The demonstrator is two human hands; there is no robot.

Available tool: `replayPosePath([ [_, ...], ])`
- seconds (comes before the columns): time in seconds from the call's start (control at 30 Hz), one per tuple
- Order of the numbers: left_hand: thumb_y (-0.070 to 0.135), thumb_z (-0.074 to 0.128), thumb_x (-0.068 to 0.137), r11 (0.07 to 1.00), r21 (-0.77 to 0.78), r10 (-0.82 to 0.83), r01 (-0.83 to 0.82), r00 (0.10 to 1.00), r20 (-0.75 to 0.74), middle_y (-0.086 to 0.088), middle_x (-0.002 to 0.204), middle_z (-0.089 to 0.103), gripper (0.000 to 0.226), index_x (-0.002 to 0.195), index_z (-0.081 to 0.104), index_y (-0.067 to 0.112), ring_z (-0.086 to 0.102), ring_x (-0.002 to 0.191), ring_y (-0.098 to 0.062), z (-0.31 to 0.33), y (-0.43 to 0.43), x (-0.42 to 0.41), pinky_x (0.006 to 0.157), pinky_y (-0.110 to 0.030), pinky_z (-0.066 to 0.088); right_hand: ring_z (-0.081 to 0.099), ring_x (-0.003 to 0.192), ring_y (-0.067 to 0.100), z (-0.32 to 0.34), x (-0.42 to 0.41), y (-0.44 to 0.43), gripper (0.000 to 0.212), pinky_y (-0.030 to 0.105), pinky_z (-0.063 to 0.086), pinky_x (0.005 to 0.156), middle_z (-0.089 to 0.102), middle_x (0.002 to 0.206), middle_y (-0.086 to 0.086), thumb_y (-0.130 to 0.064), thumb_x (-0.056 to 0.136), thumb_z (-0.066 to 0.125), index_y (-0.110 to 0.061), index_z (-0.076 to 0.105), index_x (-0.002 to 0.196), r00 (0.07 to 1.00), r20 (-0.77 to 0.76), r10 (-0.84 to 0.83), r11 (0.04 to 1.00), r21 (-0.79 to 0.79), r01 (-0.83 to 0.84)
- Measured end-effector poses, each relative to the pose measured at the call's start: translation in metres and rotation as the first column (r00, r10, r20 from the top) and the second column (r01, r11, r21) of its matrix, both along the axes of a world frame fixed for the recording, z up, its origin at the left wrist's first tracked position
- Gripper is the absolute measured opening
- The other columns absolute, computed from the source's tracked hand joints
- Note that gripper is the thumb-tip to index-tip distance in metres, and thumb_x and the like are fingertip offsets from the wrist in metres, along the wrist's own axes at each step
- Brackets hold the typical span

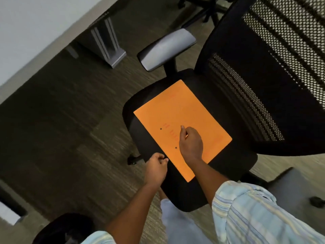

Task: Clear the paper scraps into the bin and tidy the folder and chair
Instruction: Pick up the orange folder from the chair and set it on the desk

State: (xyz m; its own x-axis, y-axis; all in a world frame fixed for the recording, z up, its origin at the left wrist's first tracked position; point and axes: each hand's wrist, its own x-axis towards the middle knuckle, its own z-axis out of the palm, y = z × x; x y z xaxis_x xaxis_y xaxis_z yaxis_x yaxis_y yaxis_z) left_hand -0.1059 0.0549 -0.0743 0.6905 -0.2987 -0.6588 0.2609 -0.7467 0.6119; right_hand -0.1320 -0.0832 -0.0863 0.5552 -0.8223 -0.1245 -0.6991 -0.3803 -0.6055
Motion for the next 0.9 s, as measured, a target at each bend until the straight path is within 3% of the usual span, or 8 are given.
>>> replayPosePath([
  [0.13,0.025,0.061,0.088,0.992,0.074,0.108,-0.103,0.992,-0.067,-0.009,0.1,0.065,0.036,0.118,0.051,0.009,0.057,0.102,-0.028,-0.005,-0.025,-0.005,0.081,-0.04,0.046,0.051,0.072,0.017,-0.007,-0.01,-0.034,0.036,0.031,0.036,0.06,0.053,0.076,-0.001,-0.036,0.1,0.041,-0.014,0.053,0.074,0.995,-0.016,-0.096,0.995,-0.023,0.095],
  [0.27,0.022,0.066,0.085,0.973,0.099,0.22,-0.207,0.966,-0.135,-0.001,0.084,0.059,0.034,0.111,0.047,0.011,0.058,0.089,-0.024,-0.011,-0.037,-0.008,0.073,-0.036,0.043,0.054,0.091,0.023,-0.015,-0.015,-0.065,0.028,0.038,0.045,0.072,0.059,0.097,0.006,-0.034,0.099,0.044,-0.012,0.06,0.096,0.984,-0.064,-0.166,0.984,-0.077,0.161],
  [0.33,0.021,0.07,0.081,0.956,0.118,0.284,-0.267,0.944,-0.166,0.003,0.079,0.053,0.04,0.111,0.045,0.011,0.057,0.086,-0.024,-0.013,-0.039,-0.009,0.071,-0.037,0.044,0.053,0.104,0.027,-0.019,-0.018,-0.08,0.03,0.043,0.045,0.086,0.058,0.113,0.01,-0.033,0.097,0.048,-0.01,0.058,0.113,0.971,-0.16,-0.176,0.98,-0.12,0.158],
  [0.4,0.019,0.075,0.076,0.946,0.105,0.324,-0.308,0.919,-0.225,-0.005,0.086,0.059,0.049,0.112,0.044,0.011,0.06,0.086,-0.027,-0.016,-0.04,-0.009,0.073,-0.041,0.05,0.049,0.116,0.03,-0.023,-0.023,-0.095,0.038,0.049,0.039,0.094,0.054,0.126,0.012,-0.033,0.095,0.051,-0.009,0.051,0.124,0.939,-0.301,-0.164,0.982,-0.142,0.125],
  [0.5,0.009,0.074,0.076,0.936,0.007,0.335,-0.351,0.886,-0.32,-0.011,0.097,0.064,0.036,0.101,0.049,0.01,0.063,0.093,-0.029,-0.021,-0.039,-0.011,0.081,-0.046,0.056,0.043,0.125,0.031,-0.028,-0.029,-0.113,0.046,0.053,0.032,0.101,0.048,0.136,0.013,-0.035,0.096,0.049,-0.009,0.041,0.133,0.887,-0.454,-0.084,0.996,-0.077,0.054],
  [0.57,0.002,0.068,0.08,0.918,-0.09,0.324,-0.385,0.863,-0.389,-0.007,0.096,0.065,0.025,0.099,0.053,0.012,0.064,0.093,-0.024,-0.022,-0.038,-0.012,0.075,-0.041,0.057,0.041,0.127,0.031,-0.03,-0.031,-0.12,0.048,0.054,0.031,0.102,0.046,0.138,0.013,-0.036,0.096,0.048,-0.01,0.038,0.136,0.87,-0.49,-0.045,0.999,-0.034,0.032],
  [0.7,-0.003,0.058,0.086,0.864,-0.176,0.344,-0.471,0.81,-0.475,-0.004,0.102,0.067,0.03,0.099,0.055,0.024,0.064,0.094,-0.019,-0.014,-0.035,-0.011,0.072,-0.038,0.057,0.04,0.128,0.032,-0.029,-0.027,-0.119,0.049,0.056,0.03,0.103,0.043,0.14,0.014,-0.036,0.097,0.048,-0.011,0.036,0.138,0.882,-0.464,-0.077,0.995,0.025,0.1],
  [0.9,-0.001,0.056,0.088,0.882,-0.237,0.292,-0.407,0.867,-0.403,0.0,0.106,0.069,0.036,0.102,0.057,0.032,0.065,0.099,-0.017,0.015,-0.01,0.004,0.076,-0.04,0.057,0.039,0.127,0.035,-0.009,-0.016,-0.108,0.047,0.056,0.031,0.103,0.041,0.139,0.018,-0.041,0.098,0.039,-0.013,0.041,0.135,0.829,-0.542,-0.137,0.971,0.091,0.22],
])
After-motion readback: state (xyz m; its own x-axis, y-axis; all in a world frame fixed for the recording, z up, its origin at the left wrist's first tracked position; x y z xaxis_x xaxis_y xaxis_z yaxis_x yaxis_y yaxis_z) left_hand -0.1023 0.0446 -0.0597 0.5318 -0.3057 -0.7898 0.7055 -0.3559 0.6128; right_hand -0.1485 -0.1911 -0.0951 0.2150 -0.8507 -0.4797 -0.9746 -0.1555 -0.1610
